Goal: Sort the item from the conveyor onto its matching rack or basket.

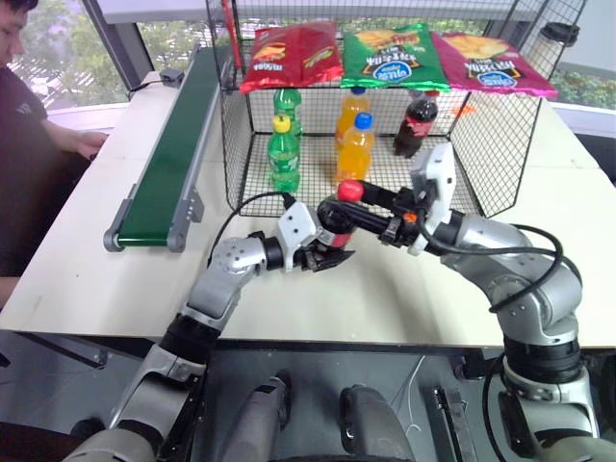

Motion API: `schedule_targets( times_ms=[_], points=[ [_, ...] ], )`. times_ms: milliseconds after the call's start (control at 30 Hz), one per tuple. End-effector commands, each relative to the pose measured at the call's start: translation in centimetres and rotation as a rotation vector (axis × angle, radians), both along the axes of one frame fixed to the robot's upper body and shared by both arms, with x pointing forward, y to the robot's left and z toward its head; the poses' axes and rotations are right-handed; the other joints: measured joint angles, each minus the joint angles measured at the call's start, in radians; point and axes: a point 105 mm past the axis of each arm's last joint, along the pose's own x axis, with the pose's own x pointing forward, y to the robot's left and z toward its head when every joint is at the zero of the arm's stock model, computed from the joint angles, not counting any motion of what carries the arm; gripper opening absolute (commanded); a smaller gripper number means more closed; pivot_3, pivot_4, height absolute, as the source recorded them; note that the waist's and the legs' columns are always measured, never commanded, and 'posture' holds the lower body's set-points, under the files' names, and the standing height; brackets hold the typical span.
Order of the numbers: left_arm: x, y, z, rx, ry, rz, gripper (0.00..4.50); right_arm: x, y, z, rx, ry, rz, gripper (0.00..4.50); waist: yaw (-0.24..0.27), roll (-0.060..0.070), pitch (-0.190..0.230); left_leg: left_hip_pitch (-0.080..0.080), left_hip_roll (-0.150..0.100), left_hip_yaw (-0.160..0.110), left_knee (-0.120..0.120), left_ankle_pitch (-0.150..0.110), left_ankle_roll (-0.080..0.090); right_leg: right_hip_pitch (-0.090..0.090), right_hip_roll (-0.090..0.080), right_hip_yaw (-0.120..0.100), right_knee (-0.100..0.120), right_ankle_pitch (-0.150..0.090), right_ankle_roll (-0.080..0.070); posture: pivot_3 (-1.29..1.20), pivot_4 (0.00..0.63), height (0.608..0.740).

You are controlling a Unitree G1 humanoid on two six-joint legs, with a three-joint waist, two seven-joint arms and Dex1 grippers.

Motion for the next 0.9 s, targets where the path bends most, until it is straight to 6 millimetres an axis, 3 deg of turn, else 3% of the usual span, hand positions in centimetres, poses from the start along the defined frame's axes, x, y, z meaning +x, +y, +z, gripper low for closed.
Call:
schedule_targets(
  times_ms=[33, 200, 233, 267, 433, 567, 767, 900],
  points=[
    [-0.6, -0.8, 2.5, -0.055, -0.086, -0.039, 3.02, -0.8, 0.7, 1.1, 0.022, -0.038, 0.055, 1.15, 0.001, 0.000, 0.000, 0.000, 0.000, 0.000, 0.000, 0.000, 0.000, 0.000, 0.000, 0.000, 0.000, 0.000, 0.000, 0.00, 0.150, 0.738],
    [-0.6, -0.5, 2.8, -0.089, -0.040, -0.047, 3.02, -0.4, 0.5, 1.2, 0.017, -0.040, 0.022, 1.15, 0.000, 0.000, 0.000, 0.000, 0.000, 0.000, 0.000, 0.000, 0.000, 0.000, 0.000, 0.000, 0.000, 0.000, 0.000, 0.00, 0.150, 0.738],
    [-0.6, -0.4, 2.8, -0.089, -0.035, -0.049, 4.13, -0.3, 0.5, 1.3, 0.021, -0.043, 0.013, 1.15, 0.000, 0.000, 0.000, 0.000, 0.000, 0.000, 0.000, 0.000, 0.000, 0.000, 0.000, 0.000, 0.000, 0.000, 0.000, 0.00, 0.150, 0.738],
    [-0.6, -0.4, 2.9, -0.089, -0.032, -0.052, 4.42, -0.2, 0.4, 1.4, 0.023, -0.044, 0.008, 1.15, 0.000, 0.000, 0.000, 0.000, 0.000, 0.000, 0.000, 0.000, 0.000, 0.000, 0.000, 0.000, 0.000, 0.000, 0.000, 0.00, 0.150, 0.738],
    [0.0, 0.5, 2.5, -0.056, -0.029, 0.004, 4.42, 0.7, -0.1, 2.0, 0.038, -0.057, -0.055, 1.15, 0.000, 0.000, 0.000, 0.000, 0.000, 0.000, 0.001, 0.000, 0.000, 0.000, 0.000, 0.000, 0.001, 0.000, 0.000, 0.00, 0.150, 0.738],
    [-0.7, 1.6, 2.0, -0.024, 0.003, -0.010, 4.42, 1.9, -1.2, 2.8, 0.062, -0.077, -0.137, 1.15, -0.003, 0.000, 0.000, 0.000, 0.000, 0.000, 0.001, 0.000, 0.000, 0.000, 0.000, 0.000, 0.001, 0.000, 0.000, 0.00, 0.150, 0.738],
    [-2.1, 4.5, 0.4, -0.025, 0.161, 0.043, 4.42, 4.4, -4.8, 3.8, 0.016, -0.127, -0.283, 1.15, 0.000, 0.000, 0.000, 0.000, 0.000, 0.000, 0.001, 0.000, 0.000, 0.000, 0.000, 0.000, 0.001, 0.000, 0.000, 0.00, 0.150, 0.738],
    [-2.2, 5.7, 0.3, -0.046, 0.181, 0.097, 4.42, 7.0, -8.1, 4.1, -0.008, -0.148, -0.442, 1.15, 0.000, 0.000, 0.000, 0.000, 0.000, 0.000, 0.001, 0.000, 0.000, 0.000, 0.001, 0.000, 0.001, 0.000, 0.000, 0.00, 0.150, 0.738]
  ],
)
